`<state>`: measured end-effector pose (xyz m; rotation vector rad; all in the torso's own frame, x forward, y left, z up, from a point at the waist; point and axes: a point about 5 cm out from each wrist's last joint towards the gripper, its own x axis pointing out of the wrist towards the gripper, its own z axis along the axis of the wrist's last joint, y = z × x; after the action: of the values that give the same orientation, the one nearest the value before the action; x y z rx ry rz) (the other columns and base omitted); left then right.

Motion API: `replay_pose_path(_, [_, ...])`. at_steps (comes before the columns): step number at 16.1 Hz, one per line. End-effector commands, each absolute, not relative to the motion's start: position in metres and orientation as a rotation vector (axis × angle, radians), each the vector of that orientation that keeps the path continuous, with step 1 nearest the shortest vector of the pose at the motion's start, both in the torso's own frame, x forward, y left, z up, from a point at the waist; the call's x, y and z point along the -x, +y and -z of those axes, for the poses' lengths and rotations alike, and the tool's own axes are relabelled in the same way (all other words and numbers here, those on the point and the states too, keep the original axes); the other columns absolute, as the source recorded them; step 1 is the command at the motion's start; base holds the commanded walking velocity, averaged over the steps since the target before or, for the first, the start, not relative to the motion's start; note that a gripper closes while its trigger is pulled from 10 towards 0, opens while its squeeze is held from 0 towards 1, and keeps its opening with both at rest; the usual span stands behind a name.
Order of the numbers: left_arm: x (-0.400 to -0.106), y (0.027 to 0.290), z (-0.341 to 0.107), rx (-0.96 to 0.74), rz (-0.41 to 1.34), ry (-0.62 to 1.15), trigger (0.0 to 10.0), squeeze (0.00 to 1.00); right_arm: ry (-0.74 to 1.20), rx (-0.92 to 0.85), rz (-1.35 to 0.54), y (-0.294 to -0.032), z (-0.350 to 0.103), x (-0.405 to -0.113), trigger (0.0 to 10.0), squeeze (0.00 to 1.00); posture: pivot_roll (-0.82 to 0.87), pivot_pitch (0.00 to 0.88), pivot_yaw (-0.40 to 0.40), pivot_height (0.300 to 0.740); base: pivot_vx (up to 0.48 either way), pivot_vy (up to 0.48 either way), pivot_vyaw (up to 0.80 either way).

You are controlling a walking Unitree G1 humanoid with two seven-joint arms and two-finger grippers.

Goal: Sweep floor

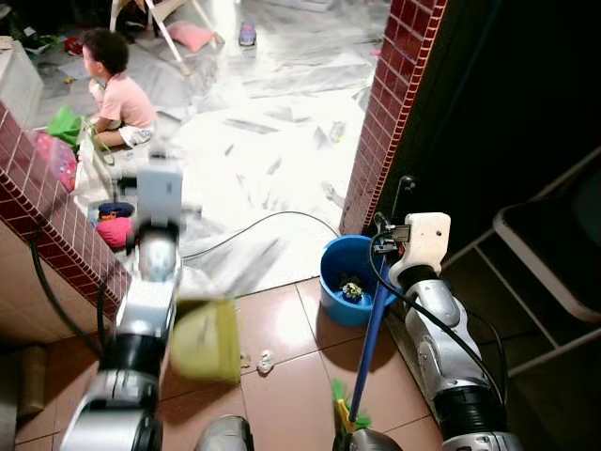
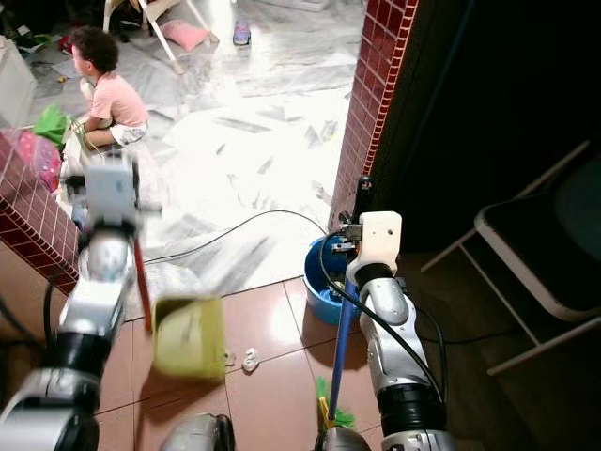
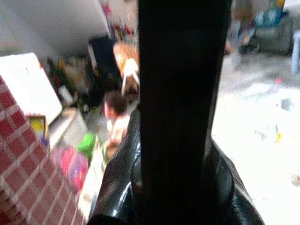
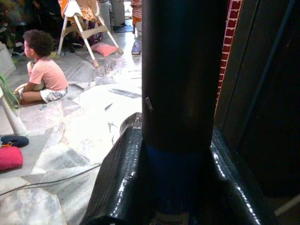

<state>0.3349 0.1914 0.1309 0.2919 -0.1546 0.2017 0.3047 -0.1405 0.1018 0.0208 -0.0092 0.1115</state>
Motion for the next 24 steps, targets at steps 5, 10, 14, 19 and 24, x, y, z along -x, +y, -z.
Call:
replay_pose_path(5, [-0.322, 0.199, -0.126, -0.267, -0.167, -0.191, 10.0, 0.0, -0.04, -0.024, -0.141, -0.138, -0.108, -0.308, 10.0, 0.0, -0.03, 0.035, -0.024, 0.74, 0.0, 0.0, 0.0])
replay_pose_path(10, [-0.321, 0.192, -0.126, -0.175, -0.211, -0.14, 10.0, 0.0, -0.139, -0.088, -0.289, -0.114, -0.133, -0.318, 10.0, 0.0, -0.03, 0.054, -0.03, 0.74, 0.0, 0.0, 0.0])
replay_pose_path(14, [-0.321, 0.183, -0.129, -0.121, -0.214, -0.144, 10.0, 0.0, -0.148, -0.09, -0.3, -0.106, -0.136, -0.321, 10.0, 0.0, -0.02, 0.059, -0.046, 0.74, 0.0, 0.0, 0.8])
replay_pose_path(19, [-0.32, 0.179, -0.146, -0.156, -0.21, -0.147, 10.0, 0.0, -0.205, -0.039, -0.325, -0.105, -0.154, -0.329, 10.0, 0.0, 0.0, 0.088, -0.027, 0.74, 0.0, 0.0, 0.54])
replay_pose_path(24, [-0.316, 0.185, -0.156, -0.165, -0.212, -0.159, 10.0, 0.0, -0.2, -0.013, -0.343, -0.102, -0.163, -0.332, 10.0, 0.0, 0.0, 0.095, -0.03, 0.74, 0.0, 0.0, 0.0])
